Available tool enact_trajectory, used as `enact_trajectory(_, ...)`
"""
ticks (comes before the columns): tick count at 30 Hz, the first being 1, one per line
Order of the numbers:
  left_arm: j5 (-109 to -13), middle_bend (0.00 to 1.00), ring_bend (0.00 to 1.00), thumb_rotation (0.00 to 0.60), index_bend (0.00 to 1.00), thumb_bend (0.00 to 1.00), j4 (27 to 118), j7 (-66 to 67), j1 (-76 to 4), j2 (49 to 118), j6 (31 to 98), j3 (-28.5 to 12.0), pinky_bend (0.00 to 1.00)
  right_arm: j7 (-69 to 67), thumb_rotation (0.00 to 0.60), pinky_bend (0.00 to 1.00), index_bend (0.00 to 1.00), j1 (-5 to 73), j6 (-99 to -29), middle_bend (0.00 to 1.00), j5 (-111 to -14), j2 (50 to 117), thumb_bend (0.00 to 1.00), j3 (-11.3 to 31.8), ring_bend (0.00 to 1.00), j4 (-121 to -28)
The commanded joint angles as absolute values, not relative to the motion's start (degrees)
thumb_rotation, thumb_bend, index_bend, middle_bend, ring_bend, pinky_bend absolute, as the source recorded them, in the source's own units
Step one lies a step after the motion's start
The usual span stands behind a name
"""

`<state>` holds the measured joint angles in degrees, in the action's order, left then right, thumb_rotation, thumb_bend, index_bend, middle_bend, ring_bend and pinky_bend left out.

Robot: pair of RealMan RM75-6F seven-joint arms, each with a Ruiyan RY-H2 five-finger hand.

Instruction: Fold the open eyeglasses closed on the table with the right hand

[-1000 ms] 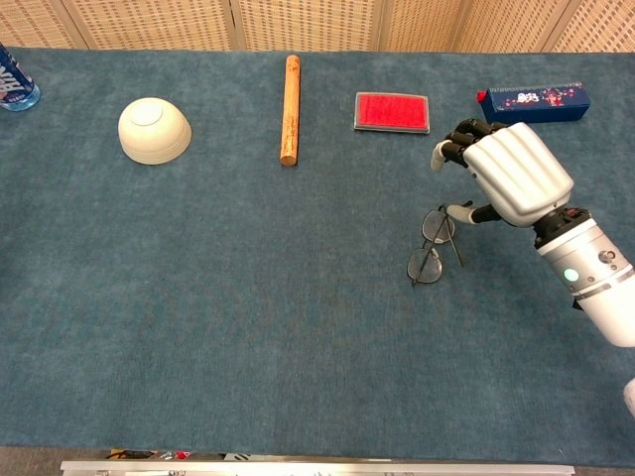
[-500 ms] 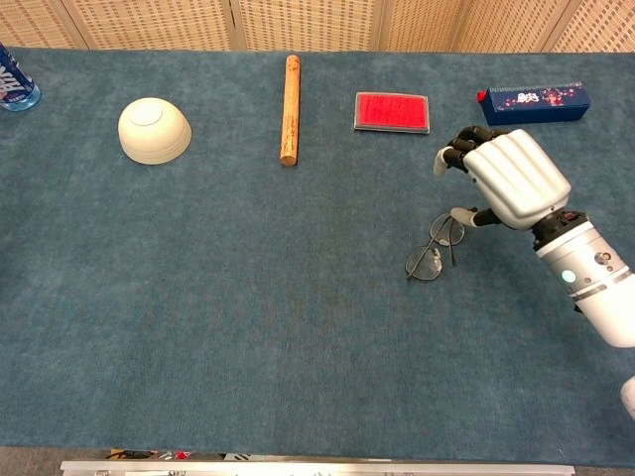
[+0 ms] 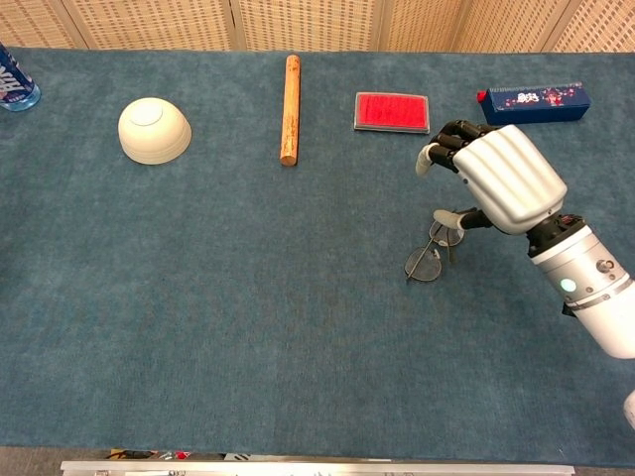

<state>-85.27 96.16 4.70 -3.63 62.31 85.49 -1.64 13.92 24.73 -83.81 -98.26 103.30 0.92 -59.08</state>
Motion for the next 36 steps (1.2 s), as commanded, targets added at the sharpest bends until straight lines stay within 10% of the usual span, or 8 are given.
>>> enact_trajectory(1, -85.2, 0.34, 0.15, 0.600, 0.42, 0.44, 96.1, 4.6, -3.6, 62.3, 85.5, -1.7, 0.32, 14.0, 0.600, 0.47, 0.46, 24.8, -83.3, 0.46, -98.2, 103.6, 0.04, 0.7, 0.28, -58.8)
enact_trajectory(36, -85.3, 0.34, 0.15, 0.600, 0.42, 0.44, 96.3, 4.0, -3.6, 61.9, 85.5, -1.7, 0.32, 13.0, 0.600, 0.47, 0.46, 24.7, -81.6, 0.46, -97.7, 106.3, 0.04, -0.3, 0.28, -53.3)
